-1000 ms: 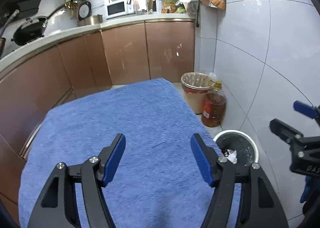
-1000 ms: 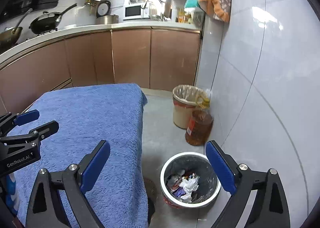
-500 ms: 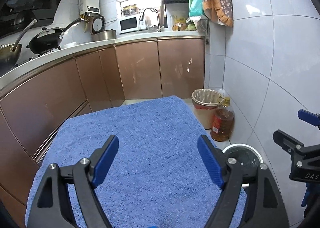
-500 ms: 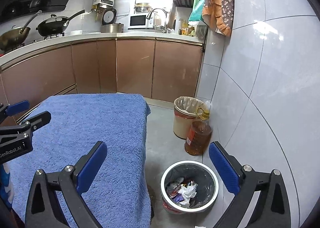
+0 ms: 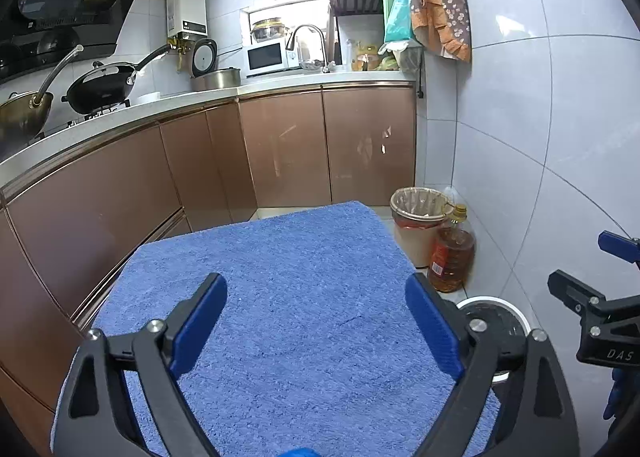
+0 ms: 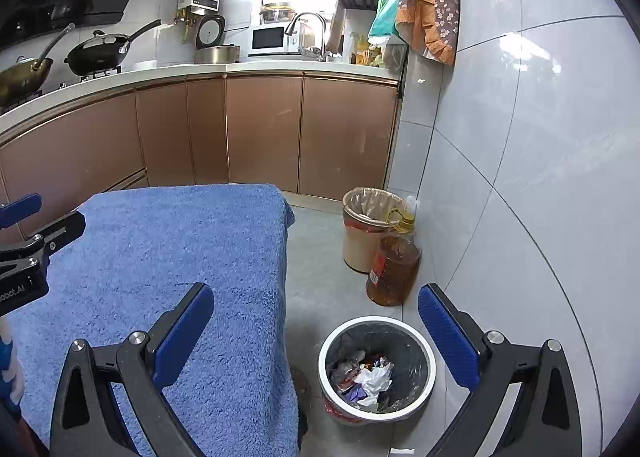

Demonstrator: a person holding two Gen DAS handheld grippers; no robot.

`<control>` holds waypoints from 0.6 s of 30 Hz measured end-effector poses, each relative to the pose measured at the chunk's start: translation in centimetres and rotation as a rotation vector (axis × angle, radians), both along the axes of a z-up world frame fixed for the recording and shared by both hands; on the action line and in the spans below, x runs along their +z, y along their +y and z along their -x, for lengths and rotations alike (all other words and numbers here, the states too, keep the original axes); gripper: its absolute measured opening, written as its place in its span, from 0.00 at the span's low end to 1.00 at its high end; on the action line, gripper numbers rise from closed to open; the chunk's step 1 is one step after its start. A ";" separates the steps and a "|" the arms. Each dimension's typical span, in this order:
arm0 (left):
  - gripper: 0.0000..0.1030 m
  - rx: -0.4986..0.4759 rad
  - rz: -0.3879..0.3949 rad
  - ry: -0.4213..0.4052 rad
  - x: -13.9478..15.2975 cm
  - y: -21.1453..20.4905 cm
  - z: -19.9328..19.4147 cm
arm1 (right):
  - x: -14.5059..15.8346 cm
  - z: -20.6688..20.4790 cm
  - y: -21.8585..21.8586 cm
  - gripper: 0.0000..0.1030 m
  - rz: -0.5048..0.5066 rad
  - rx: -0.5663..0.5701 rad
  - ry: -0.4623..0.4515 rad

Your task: Collect trash

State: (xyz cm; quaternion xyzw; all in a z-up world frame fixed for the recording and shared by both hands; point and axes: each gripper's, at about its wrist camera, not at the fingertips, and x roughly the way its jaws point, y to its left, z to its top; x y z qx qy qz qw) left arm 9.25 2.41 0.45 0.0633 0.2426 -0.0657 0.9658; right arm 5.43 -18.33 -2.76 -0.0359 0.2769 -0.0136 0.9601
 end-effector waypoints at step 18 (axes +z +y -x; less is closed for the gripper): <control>0.89 -0.004 -0.016 0.021 -0.9 -0.2 -0.2 | -0.5 -0.2 -0.8 1.00 -0.011 -0.009 0.024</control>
